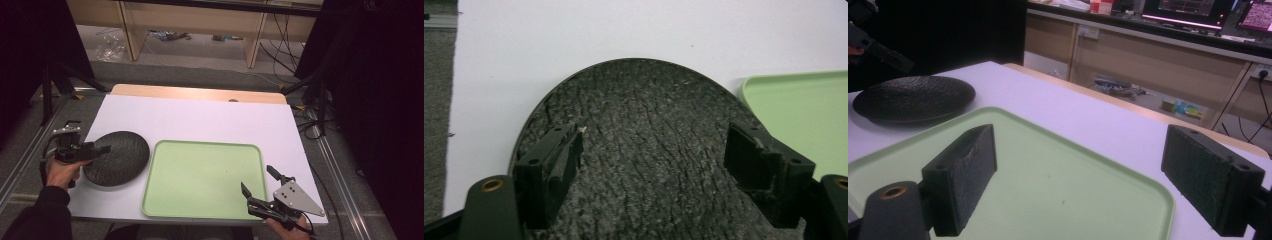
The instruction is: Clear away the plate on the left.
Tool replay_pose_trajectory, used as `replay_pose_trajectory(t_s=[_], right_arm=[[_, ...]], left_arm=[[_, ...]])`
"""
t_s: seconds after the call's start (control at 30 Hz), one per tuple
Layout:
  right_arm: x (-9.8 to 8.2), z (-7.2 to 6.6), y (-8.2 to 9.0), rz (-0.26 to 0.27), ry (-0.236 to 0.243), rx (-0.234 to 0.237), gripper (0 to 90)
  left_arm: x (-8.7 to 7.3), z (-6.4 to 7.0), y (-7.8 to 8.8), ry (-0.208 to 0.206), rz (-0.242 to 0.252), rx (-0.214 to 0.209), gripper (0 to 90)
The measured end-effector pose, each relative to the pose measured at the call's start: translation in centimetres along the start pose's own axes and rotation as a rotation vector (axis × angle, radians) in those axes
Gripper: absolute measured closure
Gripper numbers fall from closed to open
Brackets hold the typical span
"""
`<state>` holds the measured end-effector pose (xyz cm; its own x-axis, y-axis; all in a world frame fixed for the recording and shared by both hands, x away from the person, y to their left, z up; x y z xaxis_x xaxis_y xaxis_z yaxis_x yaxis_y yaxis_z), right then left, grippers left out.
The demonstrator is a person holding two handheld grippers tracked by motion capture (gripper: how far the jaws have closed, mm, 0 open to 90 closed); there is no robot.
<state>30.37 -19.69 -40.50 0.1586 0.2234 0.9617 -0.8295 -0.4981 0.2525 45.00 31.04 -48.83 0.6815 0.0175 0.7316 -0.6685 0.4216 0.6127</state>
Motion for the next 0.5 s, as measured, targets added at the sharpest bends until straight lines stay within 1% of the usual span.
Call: replay_pose_trajectory(t_s=[0.07,0.1,0.13,0.17,0.2,0.23,0.27,0.3,0.37,0.43,0.47,0.5], right_arm=[[0.0,0.0,0.0,0.006,0.002,-0.005,15.3],[0.1,-0.1,0.0,0.007,-0.004,0.004,15.3],[0.1,0.0,0.1,0.006,0.0,-0.002,15.3],[0.0,0.0,0.0,0.002,0.0,0.002,15.3],[0.1,0.0,0.0,0.003,0.004,-0.008,15.3],[0.1,0.0,0.0,0.003,0.004,-0.008,15.3],[0.1,0.0,0.0,0.001,0.004,-0.008,15.3],[0.1,-0.1,0.0,0.007,-0.001,0.006,15.3],[0.1,-0.1,0.0,0.01,-0.002,0.006,15.3],[0.0,0.0,0.0,-0.003,0.005,-0.004,15.3],[0.1,-0.1,0.0,0.007,0.0,0.006,15.3],[0.0,-0.1,0.1,-0.005,0.004,0.002,15.3]], left_arm=[[-0.1,-0.7,0.1,0.004,-0.01,0.021,22.1],[-0.2,-1.0,0.2,0.005,-0.012,0.026,22.1],[-0.2,-1.2,0.3,0.01,-0.013,0.03,22.4],[-0.2,-1.6,0.4,0.035,-0.006,0.039,22.4],[-0.3,-1.9,0.5,0.043,-0.013,0.043,22.4],[-0.3,-1.9,0.5,0.043,-0.013,0.043,22.7],[-0.4,-2.1,0.5,0.049,-0.025,0.05,22.7],[-0.5,-2.3,0.4,0.063,-0.027,0.061,22.6],[-0.6,-2.5,0.3,0.066,-0.031,0.06,22.7],[-0.7,-2.7,0.3,0.074,-0.035,0.068,22.8],[-0.9,-3.0,0.3,0.082,-0.047,0.075,22.8],[-0.9,-3.0,0.3,0.082,-0.047,0.075,23.0]])
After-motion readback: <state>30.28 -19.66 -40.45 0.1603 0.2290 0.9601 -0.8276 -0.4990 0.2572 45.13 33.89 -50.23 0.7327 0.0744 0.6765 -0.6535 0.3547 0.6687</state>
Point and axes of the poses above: each handheld gripper's, and its own axes: y roughly backward along the jaws, x roughly out of its top, z roughly to its right, the point moved 6 cm from there along -y, roughly forward along the jaws
